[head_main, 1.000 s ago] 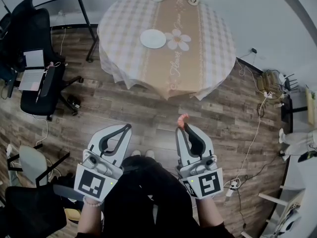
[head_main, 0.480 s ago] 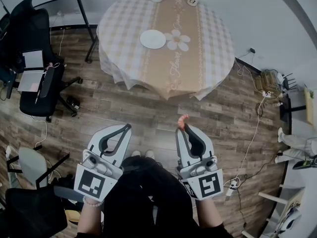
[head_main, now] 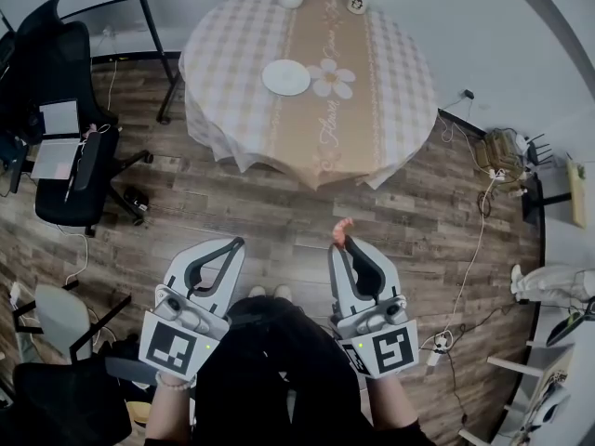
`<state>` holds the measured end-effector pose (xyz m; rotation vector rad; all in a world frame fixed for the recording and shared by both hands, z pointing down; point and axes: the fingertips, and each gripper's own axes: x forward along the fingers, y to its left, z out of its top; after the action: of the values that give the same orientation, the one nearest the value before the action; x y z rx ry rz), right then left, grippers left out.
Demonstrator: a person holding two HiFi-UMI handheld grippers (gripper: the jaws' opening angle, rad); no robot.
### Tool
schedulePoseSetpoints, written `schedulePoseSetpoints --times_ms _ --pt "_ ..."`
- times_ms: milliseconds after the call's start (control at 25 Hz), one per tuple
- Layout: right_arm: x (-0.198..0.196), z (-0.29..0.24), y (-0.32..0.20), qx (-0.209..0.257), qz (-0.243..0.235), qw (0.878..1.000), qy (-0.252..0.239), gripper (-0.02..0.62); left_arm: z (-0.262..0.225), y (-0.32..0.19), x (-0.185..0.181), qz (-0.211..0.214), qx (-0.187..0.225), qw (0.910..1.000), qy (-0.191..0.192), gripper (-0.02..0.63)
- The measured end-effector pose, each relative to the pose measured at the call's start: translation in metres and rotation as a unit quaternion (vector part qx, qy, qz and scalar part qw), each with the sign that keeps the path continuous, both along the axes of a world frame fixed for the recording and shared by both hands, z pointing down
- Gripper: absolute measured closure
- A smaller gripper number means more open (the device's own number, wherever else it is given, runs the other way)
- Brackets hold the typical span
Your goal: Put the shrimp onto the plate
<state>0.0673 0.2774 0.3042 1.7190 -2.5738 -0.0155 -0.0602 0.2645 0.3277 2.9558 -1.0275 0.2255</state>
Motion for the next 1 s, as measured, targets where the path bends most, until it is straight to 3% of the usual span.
schedulePoseSetpoints --times_ms 600,1000 --pt "-0.019 0.000 0.011 0.005 0.015 1.000 0.005 0.557 -0.005 0.002 -0.017 0.021 0.024 0.9995 0.001 0.606" --pt "-0.013 0.002 -0.003 0.005 0.011 1.000 0.007 0.557 -0.004 -0.010 -0.006 0.024 0.031 0.9992 0.006 0.606"
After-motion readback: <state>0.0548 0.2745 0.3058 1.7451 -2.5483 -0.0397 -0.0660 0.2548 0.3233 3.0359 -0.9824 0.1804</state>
